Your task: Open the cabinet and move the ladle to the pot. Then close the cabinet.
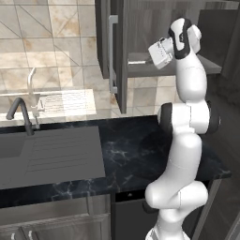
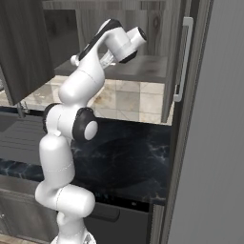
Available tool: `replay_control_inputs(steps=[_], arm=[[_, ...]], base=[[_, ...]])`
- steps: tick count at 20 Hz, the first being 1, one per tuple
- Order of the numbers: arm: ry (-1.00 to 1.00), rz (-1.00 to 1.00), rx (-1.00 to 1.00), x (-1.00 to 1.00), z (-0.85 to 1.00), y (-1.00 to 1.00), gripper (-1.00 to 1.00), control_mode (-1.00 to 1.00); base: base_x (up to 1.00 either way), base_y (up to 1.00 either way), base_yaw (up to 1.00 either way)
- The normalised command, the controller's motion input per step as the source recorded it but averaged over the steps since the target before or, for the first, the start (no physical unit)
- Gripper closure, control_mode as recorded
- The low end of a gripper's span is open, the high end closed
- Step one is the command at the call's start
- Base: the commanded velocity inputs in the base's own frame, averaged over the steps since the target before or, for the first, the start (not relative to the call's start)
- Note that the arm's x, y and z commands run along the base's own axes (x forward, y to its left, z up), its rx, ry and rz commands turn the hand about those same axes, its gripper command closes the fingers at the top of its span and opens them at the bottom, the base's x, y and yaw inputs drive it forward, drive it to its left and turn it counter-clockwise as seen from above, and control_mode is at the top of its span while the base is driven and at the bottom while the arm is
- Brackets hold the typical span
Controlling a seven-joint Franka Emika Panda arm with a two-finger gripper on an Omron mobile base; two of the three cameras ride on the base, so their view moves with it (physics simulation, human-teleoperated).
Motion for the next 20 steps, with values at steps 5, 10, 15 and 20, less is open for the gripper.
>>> replay_control_inputs(steps=[5,10,15,20], arm=[[0.00,0.00,0.00,0.00,-0.74,0.00,1.00,-1.00],[0.00,0.00,0.00,0.00,-0.73,0.00,1.00,-1.00],[0.00,-0.04,0.03,-0.18,-0.17,-0.02,1.00,-1.00],[0.00,-0.12,0.12,-0.66,0.06,-0.07,1.00,-1.00]], base=[[0.00,0.00,0.00],[0.00,0.00,0.00],[0.00,0.00,0.00],[0.00,0.00,0.00]])
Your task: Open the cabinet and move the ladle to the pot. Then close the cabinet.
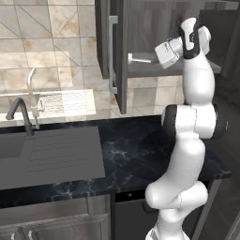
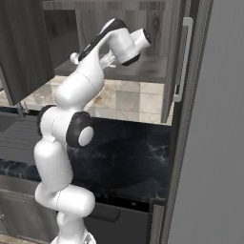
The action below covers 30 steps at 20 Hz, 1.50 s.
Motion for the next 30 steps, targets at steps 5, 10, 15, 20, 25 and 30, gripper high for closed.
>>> replay_control_inputs(steps=[5,10,15,20,25,30], arm=[[0.00,-0.15,0.09,-0.89,0.00,-0.07,1.00,-1.00],[-0.02,-0.17,0.06,-1.00,0.00,0.00,1.00,-1.00],[-0.06,-0.17,0.01,-0.97,0.00,0.02,1.00,-1.00],[-0.05,-0.17,0.01,-0.97,0.00,0.00,1.00,-1.00],[0.00,-0.23,0.03,-1.00,0.01,0.00,1.00,-1.00],[0.05,-0.24,0.06,-0.96,0.12,-0.04,1.00,-1.00]], base=[[0.00,0.00,0.00],[0.00,0.00,0.00],[0.00,0.00,0.00],[0.00,0.00,0.00],[0.00,0.00,0.00],[0.00,0.00,0.00]])
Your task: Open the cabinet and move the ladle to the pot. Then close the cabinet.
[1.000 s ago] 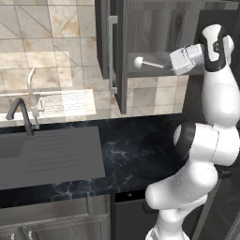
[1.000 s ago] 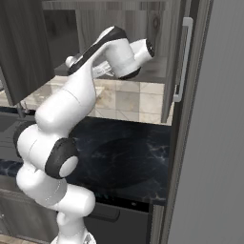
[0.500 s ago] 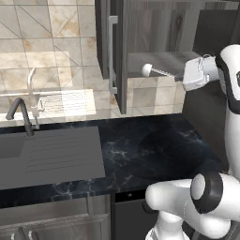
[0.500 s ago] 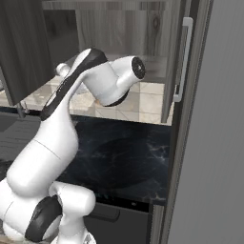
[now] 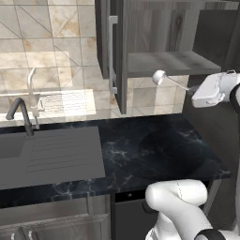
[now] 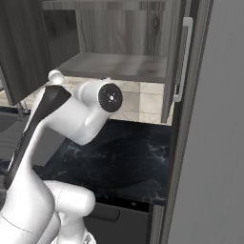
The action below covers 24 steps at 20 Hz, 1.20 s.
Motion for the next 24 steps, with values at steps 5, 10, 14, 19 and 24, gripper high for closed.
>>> replay_control_inputs(steps=[5,10,14,19,24], arm=[[0.13,-0.26,0.09,-0.91,0.15,-0.05,1.00,-1.00],[0.25,-0.27,0.13,-0.78,0.18,-0.07,1.00,-1.00],[0.25,-0.20,0.19,-0.67,0.26,-0.01,1.00,-1.00],[0.10,-0.03,0.26,-0.52,0.33,0.00,1.00,-1.00],[0.00,0.00,0.22,-0.20,0.13,0.01,1.00,-1.00]], base=[[0.00,0.00,0.00],[0.00,0.00,0.00],[0.00,0.00,0.00],[0.00,0.00,0.00],[0.00,0.00,0.00]])
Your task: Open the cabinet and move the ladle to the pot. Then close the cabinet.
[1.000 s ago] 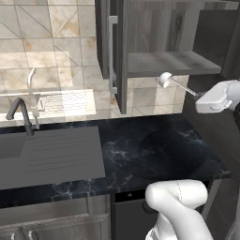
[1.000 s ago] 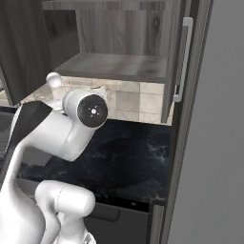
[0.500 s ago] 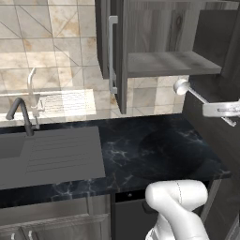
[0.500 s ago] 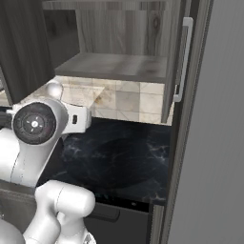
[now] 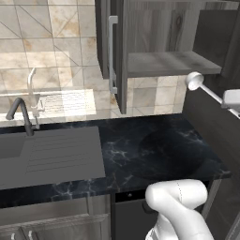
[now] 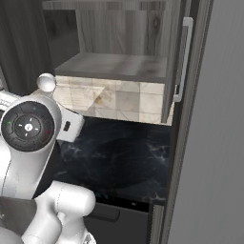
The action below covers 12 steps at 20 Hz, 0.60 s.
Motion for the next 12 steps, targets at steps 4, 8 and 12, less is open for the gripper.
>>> replay_control_inputs(steps=[4,8,12], arm=[[0.06,0.00,0.20,-0.03,0.00,0.11,1.00,-1.00],[0.25,-0.03,0.22,-0.07,0.00,0.11,1.00,-1.00],[0.31,-0.07,0.20,-0.04,0.00,0.22,1.00,-1.00]], base=[[0.00,0.00,0.00],[0.00,0.00,0.00],[0.00,0.00,0.00]])
